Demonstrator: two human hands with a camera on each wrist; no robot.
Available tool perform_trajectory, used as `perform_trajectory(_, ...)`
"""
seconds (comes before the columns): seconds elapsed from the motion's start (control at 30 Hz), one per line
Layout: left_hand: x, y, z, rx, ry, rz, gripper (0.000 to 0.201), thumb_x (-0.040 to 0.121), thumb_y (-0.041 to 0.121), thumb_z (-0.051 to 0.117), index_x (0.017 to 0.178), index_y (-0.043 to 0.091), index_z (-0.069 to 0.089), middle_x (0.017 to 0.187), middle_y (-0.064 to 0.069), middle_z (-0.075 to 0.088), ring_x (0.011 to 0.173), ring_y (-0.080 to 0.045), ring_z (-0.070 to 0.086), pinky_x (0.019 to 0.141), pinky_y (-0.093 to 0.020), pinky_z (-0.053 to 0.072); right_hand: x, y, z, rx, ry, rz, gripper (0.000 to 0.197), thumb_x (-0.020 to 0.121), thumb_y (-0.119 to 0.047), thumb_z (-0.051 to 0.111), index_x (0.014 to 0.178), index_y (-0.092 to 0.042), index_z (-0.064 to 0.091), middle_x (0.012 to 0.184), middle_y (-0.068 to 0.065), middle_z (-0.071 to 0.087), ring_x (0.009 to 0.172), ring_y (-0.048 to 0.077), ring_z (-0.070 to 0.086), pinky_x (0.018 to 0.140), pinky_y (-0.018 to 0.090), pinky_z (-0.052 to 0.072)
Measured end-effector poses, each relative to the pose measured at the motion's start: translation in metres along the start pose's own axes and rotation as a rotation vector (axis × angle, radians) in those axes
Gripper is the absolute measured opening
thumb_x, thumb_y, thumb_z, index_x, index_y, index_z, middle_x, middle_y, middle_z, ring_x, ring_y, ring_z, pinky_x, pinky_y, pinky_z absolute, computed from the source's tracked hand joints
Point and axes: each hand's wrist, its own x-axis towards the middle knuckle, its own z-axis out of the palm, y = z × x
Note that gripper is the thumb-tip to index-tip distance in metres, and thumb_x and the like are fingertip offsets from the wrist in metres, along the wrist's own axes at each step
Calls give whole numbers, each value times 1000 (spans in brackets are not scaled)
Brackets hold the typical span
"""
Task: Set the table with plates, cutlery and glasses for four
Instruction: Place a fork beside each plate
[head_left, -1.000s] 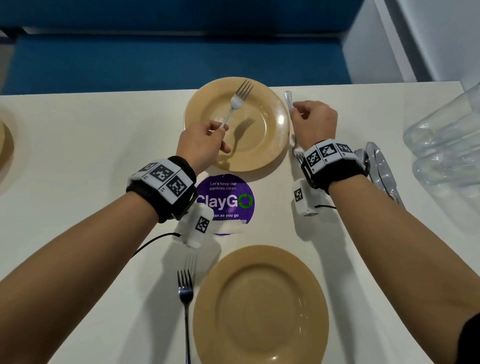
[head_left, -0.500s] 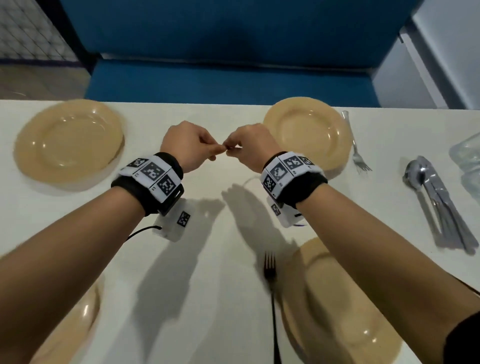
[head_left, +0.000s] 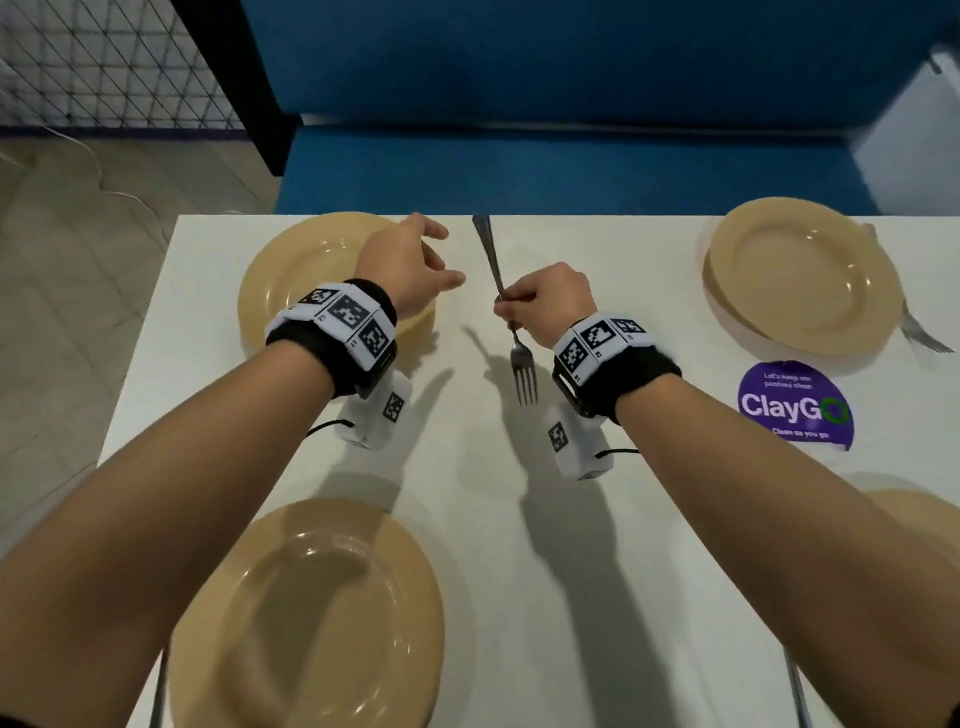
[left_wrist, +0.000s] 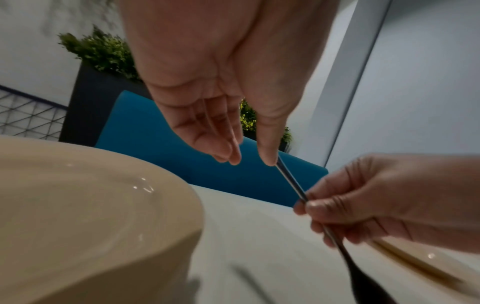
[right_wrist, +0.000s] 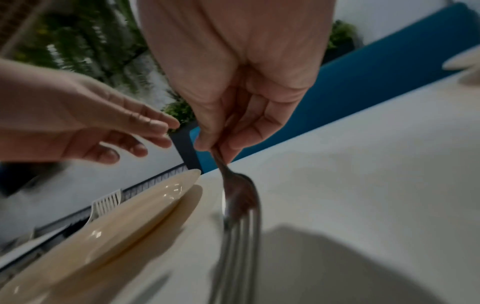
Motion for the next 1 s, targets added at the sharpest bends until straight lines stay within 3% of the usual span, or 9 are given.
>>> perform_trajectory(0.2,22,-17,9,247,-153,100,35,91,25,59,126,20,58,120,1,64,99,-12,55,86,-22,39,34,-9,26,151,-26,169,19,79,-9,74,97,-11,72,86,8,72,77,21,71,74,29,59)
perform_trajectory(0.3,29,-15,17,457,-241,173,36,96,23,49,131,21,55,132,-3,58,126,-23,44,103,-32,33,47,-8,36,117,-42,215,21,76,-10,77,96,-12,72,86,8,72,72,20,70,69,29,59)
perform_trajectory(0.37,31,-12,23,569,-284,182,37,96,24,47,132,26,53,136,-3,54,131,-28,35,108,-43,29,53,-6,39,103,-43,223,24,73,-11,78,96,-11,72,86,6,71,70,19,68,62,24,56)
perform_trajectory(0.43,31,-8,30,668,-318,209,38,96,25,45,132,29,52,136,-2,52,130,-29,34,106,-49,24,56,-4,40,62,-14,200,24,72,-13,79,95,-11,73,90,5,70,73,17,63,60,19,50)
perform_trajectory(0.63,33,-1,45,884,-389,283,32,93,24,42,121,23,58,122,1,59,127,-25,35,101,-44,25,56,2,43,-33,37,142,20,77,-17,74,96,-11,73,95,10,72,83,23,69,79,31,56)
perform_trajectory(0.83,38,-2,44,930,-416,265,35,92,26,43,125,24,54,131,3,54,134,-24,29,105,-44,22,54,5,47,-66,33,139,20,79,-15,69,98,-11,73,98,10,72,87,23,67,71,24,49)
perform_trajectory(1.0,47,-8,39,956,-391,255,33,92,27,40,120,26,59,129,6,57,133,-24,29,104,-45,22,59,-5,55,-23,55,145,19,81,-14,68,99,-12,73,99,8,72,88,22,67,72,22,50)
